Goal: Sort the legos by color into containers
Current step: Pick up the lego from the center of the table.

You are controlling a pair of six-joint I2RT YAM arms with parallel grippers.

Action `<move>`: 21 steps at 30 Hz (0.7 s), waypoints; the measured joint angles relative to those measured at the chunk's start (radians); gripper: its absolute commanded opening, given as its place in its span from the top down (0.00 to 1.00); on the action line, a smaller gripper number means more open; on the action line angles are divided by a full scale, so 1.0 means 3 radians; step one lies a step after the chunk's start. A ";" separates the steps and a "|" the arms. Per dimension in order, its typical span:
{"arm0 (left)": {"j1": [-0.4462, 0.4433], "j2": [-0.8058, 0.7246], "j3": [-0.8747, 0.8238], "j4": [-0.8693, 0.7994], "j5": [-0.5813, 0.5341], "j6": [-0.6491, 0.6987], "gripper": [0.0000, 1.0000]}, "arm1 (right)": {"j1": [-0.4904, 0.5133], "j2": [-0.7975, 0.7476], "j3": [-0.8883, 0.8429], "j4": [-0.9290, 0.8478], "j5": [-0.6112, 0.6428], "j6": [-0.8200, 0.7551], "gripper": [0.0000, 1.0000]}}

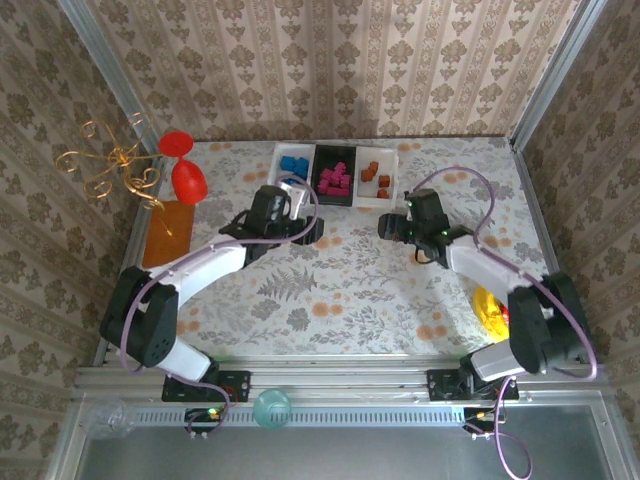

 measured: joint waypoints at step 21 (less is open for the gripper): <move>0.0008 -0.0426 -0.0877 0.0954 0.0168 0.0000 0.27 | -0.0017 0.1383 0.0987 -0.0706 -0.0011 -0.0379 0.53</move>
